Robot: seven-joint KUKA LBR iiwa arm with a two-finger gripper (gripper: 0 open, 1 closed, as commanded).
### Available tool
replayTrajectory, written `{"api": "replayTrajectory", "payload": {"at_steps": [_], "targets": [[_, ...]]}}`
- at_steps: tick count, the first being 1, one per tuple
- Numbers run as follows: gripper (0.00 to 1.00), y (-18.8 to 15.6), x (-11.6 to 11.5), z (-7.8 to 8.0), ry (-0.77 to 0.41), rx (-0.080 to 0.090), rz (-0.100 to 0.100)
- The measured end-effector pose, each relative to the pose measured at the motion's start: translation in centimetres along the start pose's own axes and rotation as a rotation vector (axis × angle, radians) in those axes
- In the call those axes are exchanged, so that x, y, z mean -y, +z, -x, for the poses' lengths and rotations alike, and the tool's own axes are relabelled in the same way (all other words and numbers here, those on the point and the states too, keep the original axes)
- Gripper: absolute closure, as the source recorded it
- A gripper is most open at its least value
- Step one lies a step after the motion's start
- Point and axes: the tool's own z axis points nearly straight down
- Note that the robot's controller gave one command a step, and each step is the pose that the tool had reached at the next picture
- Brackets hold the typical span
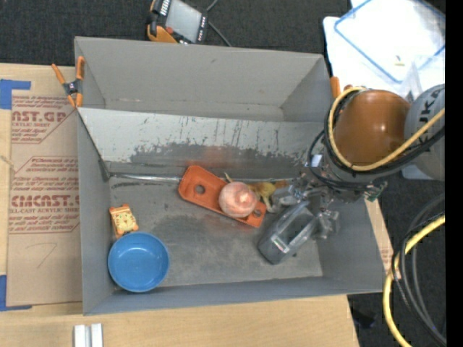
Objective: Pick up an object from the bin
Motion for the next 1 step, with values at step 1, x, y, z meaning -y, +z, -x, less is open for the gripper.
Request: {"api": "replayTrajectory", "payload": {"at_steps": [1], "targets": [[0.00, 3.02, 1.42, -0.10, 0.154, -0.007, -0.003]]}}
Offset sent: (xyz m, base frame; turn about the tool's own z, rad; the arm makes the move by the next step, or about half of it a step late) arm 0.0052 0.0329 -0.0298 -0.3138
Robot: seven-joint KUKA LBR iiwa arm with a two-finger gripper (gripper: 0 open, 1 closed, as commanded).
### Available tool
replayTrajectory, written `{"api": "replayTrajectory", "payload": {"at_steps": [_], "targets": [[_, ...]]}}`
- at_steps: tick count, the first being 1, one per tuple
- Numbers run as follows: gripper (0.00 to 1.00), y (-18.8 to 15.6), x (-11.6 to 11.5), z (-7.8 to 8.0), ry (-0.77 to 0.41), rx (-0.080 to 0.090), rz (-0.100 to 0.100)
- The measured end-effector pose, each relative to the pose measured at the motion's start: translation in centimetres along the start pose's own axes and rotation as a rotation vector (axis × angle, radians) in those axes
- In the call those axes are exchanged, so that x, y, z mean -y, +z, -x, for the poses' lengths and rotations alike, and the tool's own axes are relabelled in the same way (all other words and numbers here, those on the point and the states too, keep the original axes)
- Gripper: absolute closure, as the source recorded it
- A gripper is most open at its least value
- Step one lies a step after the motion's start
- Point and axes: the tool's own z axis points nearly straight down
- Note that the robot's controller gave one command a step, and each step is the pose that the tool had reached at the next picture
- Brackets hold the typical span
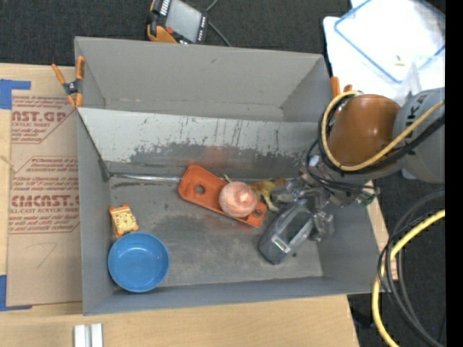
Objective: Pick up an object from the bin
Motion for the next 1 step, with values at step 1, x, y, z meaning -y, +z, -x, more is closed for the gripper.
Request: {"api": "replayTrajectory", "payload": {"at_steps": [1], "targets": [[1.00, -0.15, -3.26, 2.66, -0.464, 0.011, -0.007]]}}
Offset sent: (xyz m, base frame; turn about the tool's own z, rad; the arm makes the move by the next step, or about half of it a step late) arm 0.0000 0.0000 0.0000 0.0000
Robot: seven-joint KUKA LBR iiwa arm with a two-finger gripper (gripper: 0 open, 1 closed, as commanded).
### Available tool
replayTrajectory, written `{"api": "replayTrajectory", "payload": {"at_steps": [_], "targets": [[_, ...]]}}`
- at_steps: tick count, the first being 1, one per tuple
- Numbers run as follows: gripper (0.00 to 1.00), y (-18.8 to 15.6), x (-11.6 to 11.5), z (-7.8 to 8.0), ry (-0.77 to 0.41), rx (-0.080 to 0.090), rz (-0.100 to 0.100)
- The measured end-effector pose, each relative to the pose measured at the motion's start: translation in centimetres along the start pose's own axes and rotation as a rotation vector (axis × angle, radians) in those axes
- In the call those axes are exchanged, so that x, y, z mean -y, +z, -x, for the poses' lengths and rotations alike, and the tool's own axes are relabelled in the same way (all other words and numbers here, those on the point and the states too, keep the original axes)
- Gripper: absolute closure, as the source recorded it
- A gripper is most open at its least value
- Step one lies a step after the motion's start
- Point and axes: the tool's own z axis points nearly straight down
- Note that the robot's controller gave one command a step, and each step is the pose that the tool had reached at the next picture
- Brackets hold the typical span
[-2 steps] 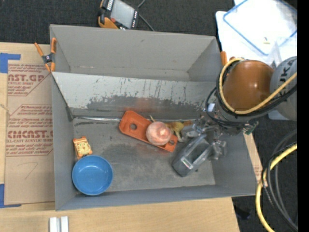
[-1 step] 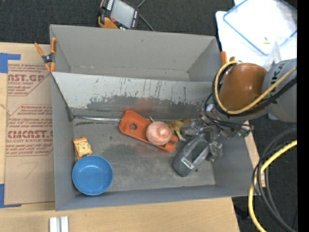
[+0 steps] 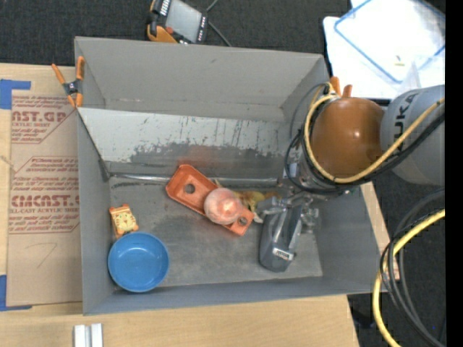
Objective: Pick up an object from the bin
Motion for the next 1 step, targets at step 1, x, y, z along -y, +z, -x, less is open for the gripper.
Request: {"api": "replayTrajectory", "payload": {"at_steps": [1], "targets": [[1.00, 0.00, 0.00, 0.00, 0.000, 0.000, 0.000]]}}
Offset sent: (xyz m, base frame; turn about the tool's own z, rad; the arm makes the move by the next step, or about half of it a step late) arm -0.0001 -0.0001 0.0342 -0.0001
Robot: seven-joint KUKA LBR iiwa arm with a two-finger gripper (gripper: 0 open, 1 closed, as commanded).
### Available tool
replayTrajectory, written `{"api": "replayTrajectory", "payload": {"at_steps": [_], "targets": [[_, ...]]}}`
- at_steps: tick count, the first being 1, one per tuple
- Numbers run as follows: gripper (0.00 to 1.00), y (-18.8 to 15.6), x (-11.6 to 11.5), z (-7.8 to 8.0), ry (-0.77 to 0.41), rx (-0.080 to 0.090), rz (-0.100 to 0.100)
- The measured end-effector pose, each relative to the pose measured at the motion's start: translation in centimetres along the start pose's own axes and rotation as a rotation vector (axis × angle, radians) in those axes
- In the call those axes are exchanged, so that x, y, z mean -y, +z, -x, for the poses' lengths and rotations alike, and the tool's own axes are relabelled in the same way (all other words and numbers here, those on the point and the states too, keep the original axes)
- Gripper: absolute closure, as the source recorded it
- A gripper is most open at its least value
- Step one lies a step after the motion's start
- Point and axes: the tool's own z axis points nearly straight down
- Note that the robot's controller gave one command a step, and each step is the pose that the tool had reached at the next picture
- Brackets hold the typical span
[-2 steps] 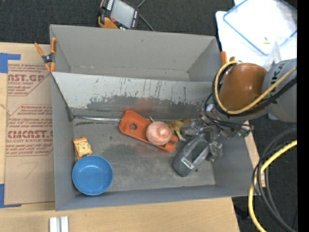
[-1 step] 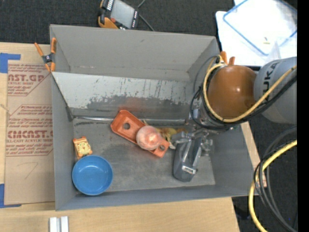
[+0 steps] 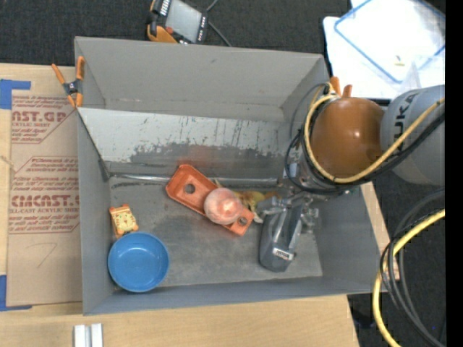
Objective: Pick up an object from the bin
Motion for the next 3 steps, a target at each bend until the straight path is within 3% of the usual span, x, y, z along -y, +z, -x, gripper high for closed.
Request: {"api": "replayTrajectory", "payload": {"at_steps": [1, 2, 3], "targets": [[1.00, -0.9, -0.2, 0.0, 0.001, 0.000, 0.005], [1.00, -4.2, -0.5, 0.1, 0.000, 0.000, 0.015], [1.00, -7.5, -0.1, 0.2, 0.001, 0.002, 0.005]]}}
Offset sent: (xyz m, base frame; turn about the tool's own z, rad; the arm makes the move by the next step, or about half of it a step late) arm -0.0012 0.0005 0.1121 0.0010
